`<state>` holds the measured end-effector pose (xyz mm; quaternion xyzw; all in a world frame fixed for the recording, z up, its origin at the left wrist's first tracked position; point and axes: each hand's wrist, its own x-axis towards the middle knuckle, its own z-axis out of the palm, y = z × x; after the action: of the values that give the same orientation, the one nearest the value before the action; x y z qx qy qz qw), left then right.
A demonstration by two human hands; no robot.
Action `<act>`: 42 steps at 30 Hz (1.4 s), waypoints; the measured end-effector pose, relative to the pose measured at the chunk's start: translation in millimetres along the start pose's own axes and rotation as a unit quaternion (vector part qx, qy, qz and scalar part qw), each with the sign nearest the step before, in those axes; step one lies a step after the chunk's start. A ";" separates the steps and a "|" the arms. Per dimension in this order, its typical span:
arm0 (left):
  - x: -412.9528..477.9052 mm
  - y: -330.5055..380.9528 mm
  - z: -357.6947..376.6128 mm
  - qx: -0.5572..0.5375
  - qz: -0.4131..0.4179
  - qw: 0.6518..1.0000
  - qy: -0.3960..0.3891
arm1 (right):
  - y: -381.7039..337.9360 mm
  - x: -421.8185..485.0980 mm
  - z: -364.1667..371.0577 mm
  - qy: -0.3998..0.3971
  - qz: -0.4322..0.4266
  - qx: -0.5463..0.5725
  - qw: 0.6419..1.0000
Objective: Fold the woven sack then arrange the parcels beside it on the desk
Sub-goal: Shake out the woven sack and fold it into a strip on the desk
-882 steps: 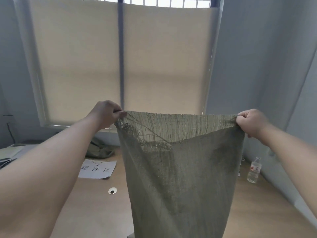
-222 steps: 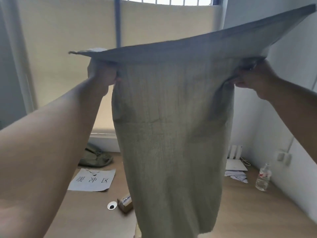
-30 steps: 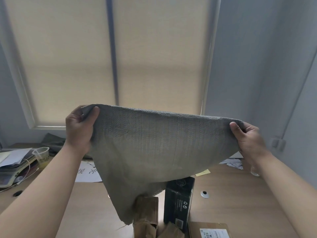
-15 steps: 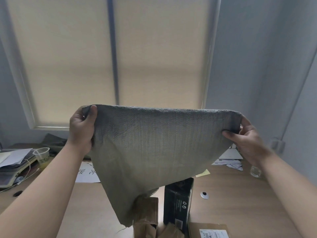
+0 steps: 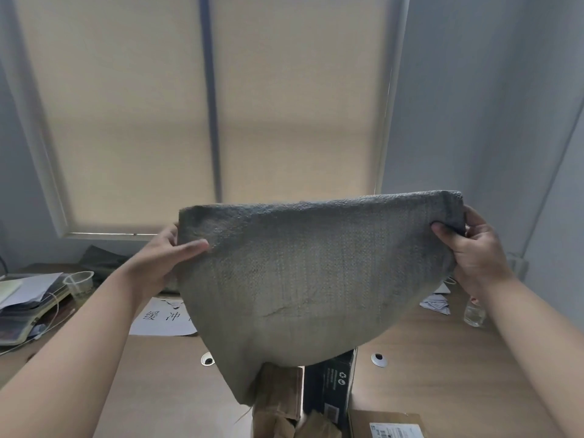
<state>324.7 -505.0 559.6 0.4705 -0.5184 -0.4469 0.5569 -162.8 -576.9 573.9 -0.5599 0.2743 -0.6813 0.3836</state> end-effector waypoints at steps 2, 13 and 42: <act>-3.4 -8.8 4.7 -0.010 -0.029 0.999 -0.027 | 1.7 0.8 -0.8 0.004 0.002 0.000 1.000; 10.0 -10.6 32.6 -0.044 0.094 0.987 0.124 | 6.2 10.5 -13.1 0.024 0.023 0.012 0.999; 12.1 -7.8 12.9 -0.051 0.004 0.998 0.030 | 33.0 -5.8 -7.5 -0.056 0.173 -0.099 0.978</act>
<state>312.5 -519.0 554.0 0.4528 -0.4797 -0.4564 0.5971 -162.5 -590.9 542.5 -0.5763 0.4115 -0.5414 0.4531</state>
